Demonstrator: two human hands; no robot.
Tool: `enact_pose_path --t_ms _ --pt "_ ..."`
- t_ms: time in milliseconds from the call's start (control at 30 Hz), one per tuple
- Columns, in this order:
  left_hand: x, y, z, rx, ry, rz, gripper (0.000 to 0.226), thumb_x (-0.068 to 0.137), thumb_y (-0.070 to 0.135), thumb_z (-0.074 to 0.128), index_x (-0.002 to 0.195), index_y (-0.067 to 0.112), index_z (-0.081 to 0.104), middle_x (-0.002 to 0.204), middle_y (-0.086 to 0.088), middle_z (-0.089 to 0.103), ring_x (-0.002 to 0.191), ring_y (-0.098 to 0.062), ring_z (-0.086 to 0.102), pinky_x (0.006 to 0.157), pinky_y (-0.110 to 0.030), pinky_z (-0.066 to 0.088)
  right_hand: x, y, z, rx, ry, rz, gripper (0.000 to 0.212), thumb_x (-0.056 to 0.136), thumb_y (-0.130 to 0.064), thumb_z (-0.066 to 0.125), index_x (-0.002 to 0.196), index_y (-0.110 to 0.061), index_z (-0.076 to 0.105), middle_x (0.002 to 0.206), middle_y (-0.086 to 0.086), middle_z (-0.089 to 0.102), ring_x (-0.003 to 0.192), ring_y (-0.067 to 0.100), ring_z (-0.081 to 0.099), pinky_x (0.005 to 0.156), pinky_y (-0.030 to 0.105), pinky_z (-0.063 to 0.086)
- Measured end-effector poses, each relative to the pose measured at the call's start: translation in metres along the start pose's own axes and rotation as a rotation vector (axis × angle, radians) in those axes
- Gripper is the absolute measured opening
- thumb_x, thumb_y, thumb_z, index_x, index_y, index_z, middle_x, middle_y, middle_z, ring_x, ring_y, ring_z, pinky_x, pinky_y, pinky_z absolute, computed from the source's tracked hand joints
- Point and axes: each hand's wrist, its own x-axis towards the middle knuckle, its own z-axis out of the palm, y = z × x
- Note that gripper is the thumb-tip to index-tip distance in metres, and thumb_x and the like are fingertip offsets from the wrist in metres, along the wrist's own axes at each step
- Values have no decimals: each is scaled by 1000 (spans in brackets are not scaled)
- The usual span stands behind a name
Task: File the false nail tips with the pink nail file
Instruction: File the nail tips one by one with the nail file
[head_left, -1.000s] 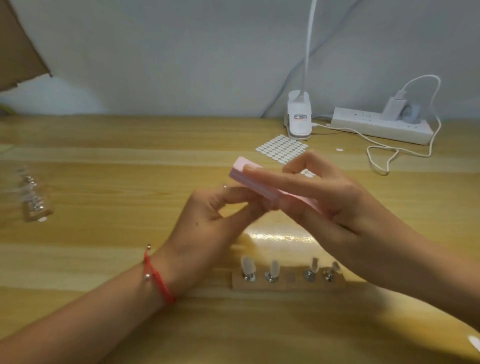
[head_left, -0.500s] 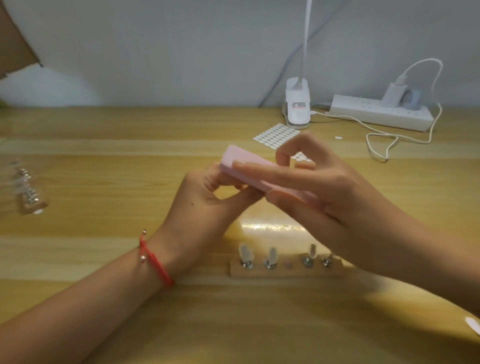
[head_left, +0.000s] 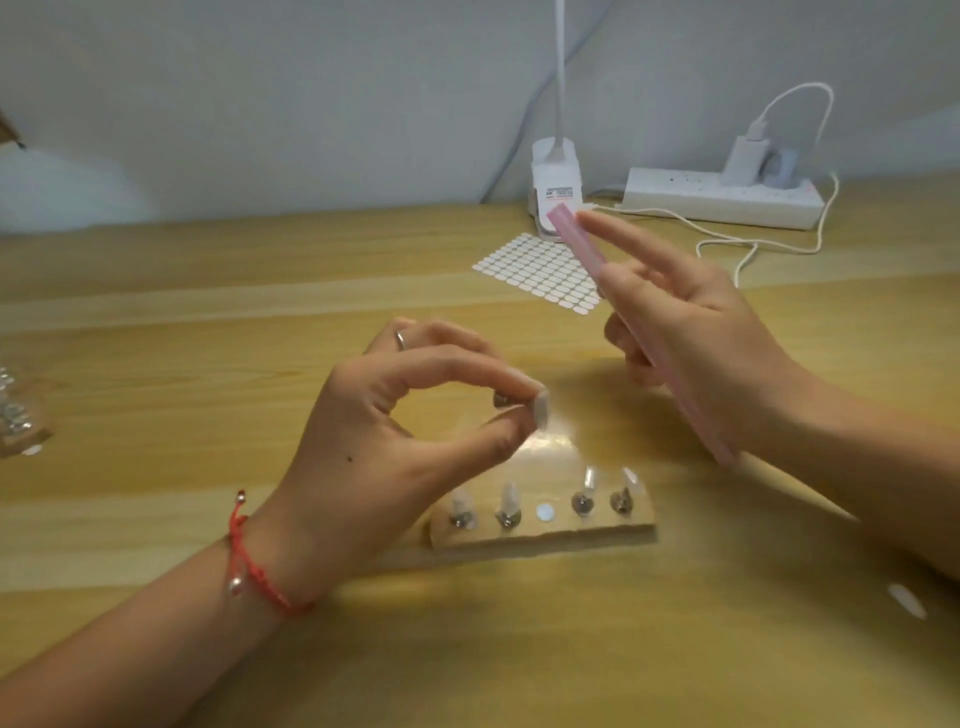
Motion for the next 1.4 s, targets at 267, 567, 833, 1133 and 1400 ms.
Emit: enact_pose_path --t_ms 267,567,833,1133,1400 --pt "-6 8 4 -83 -164 -182 16 64 31 85 73 24 73 86 14 73 87 -2 67 76 -19 51 16 12 -11 339 -157 387 37 103 -20 42 133 -38 57 96 7 47 57 11 45 38 16 36" --pt "-8 9 4 -67 -225 -219 13 66 28 81 72 21 73 81 4 72 76 -14 70 78 -29 56 18 14 -14 441 -167 402 36 103 -20 41 133 -34 56 103 9 45 57 9 47 39 15 38" --pt "-10 7 6 73 -266 -195 16 69 17 82 72 23 68 75 14 67 71 -4 58 53 -7 38 20 18 -13 459 -173 389 38 103 -19 41 136 -33 54 98 8 45 56 9 47 39 15 38" --pt "-16 8 13 409 -252 12 35 69 50 68 97 35 53 90 21 62 92 -3 56 81 -28 39 20 17 -13 453 -172 388 38 104 -19 41 137 -32 53 101 9 46 56 9 48 39 15 39" --pt "-15 12 27 521 -169 188 6 75 38 72 78 32 70 87 22 69 95 -8 58 85 -35 35 19 16 -12 439 -168 375 36 103 -20 41 134 -32 55 96 7 46 55 9 48 41 14 39"
